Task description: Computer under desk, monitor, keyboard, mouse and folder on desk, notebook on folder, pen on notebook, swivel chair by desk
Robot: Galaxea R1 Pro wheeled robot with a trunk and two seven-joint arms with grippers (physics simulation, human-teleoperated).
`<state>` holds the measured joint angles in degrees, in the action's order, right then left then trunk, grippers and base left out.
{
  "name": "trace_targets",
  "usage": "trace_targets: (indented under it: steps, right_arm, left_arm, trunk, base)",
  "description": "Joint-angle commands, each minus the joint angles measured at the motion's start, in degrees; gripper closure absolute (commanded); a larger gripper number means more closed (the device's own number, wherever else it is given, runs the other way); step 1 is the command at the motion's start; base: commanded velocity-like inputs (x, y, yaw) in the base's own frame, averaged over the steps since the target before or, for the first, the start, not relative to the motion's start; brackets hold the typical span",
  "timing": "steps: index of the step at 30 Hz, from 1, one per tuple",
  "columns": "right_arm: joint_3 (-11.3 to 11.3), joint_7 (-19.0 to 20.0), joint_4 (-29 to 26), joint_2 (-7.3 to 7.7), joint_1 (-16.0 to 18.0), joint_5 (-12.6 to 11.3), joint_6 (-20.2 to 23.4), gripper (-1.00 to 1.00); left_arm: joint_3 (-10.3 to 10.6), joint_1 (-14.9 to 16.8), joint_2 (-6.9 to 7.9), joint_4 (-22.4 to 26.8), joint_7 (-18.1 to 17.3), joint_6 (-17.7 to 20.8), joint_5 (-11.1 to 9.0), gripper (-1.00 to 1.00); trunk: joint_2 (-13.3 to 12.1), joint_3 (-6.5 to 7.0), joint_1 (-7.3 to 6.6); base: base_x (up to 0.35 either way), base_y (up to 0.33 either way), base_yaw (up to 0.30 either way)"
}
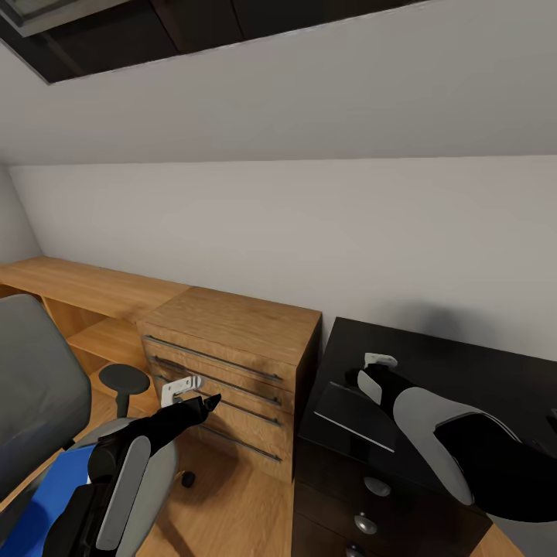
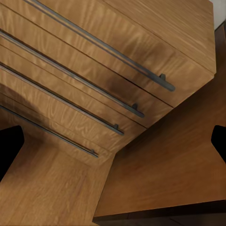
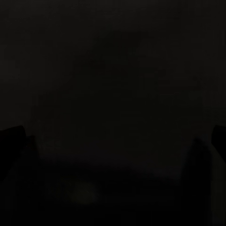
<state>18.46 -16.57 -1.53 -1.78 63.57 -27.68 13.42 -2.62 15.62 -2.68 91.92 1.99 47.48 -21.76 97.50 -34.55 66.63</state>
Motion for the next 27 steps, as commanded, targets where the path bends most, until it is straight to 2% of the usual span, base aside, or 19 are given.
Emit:
trace_targets:
  steps: [1, 18, 27]
  right_arm:
    - [0.51, -0.31, 0.3, 0.0, -0.02, -0.44, 0.65, -1.0]
    - [0.61, -0.31, 0.3, -0.09, -0.03, -0.4, 0.59, -1.0]
    - [0.62, -0.31, 0.3, -0.15, -0.03, -0.36, 0.56, -1.0]
  left_arm:
    - [-0.11, 0.04, -0.05, 0.05, 0.21, 0.33, -0.47, -1.0]
    - [-0.11, 0.02, 0.01, -0.4, 0.21, 0.26, -0.4, -1.0]
    - [-0.11, 0.03, 0.03, -0.6, 0.27, 0.19, -0.31, -1.0]
  trunk:
    - [0.02, -0.08, 0.0]
    - [0.02, -0.08, 0.0]
    - [0.02, -0.08, 0.0]
  base:
    - [0.0, 0.0, 0.0]
    - [-0.001, 0.0, 0.0]
    - [-0.117, 0.0, 0.0]
